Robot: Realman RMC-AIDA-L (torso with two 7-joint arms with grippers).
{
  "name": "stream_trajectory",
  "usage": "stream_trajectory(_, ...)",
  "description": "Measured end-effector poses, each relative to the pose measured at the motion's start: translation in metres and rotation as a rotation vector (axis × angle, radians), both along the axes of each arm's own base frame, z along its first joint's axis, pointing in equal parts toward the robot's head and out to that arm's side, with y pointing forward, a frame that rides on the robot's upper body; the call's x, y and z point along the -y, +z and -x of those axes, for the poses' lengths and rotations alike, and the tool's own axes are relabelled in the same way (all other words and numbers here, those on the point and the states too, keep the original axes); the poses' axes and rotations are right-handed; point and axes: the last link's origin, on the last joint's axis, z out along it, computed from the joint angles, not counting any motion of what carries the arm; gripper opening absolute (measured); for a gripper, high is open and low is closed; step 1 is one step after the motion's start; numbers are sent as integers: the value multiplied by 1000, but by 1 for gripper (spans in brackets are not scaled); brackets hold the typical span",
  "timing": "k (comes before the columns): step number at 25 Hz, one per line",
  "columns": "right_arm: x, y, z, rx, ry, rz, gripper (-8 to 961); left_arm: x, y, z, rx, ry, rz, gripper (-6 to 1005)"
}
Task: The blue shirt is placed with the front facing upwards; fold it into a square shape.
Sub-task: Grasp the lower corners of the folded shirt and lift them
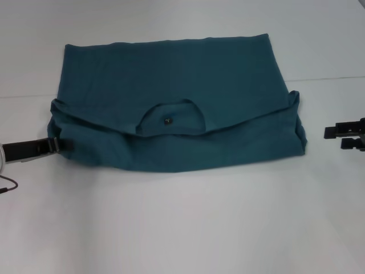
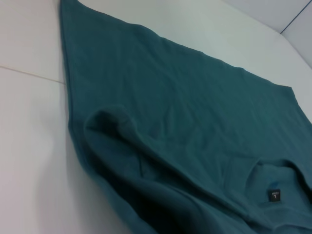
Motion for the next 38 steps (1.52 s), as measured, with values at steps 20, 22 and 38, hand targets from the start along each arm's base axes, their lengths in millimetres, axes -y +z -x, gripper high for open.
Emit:
stream_trajectory(20,-47,-39,37,197,1,37,605,-5,3,-6,25,9,-15,39)
stream_trajectory(22,-48,-43,36,202,-3,37,604,-5,3,-6,27,13,-17,39)
stream_trajectory(38,-57,-84,48,290,46,62,590,-4,3,-4,29,21,-22,38)
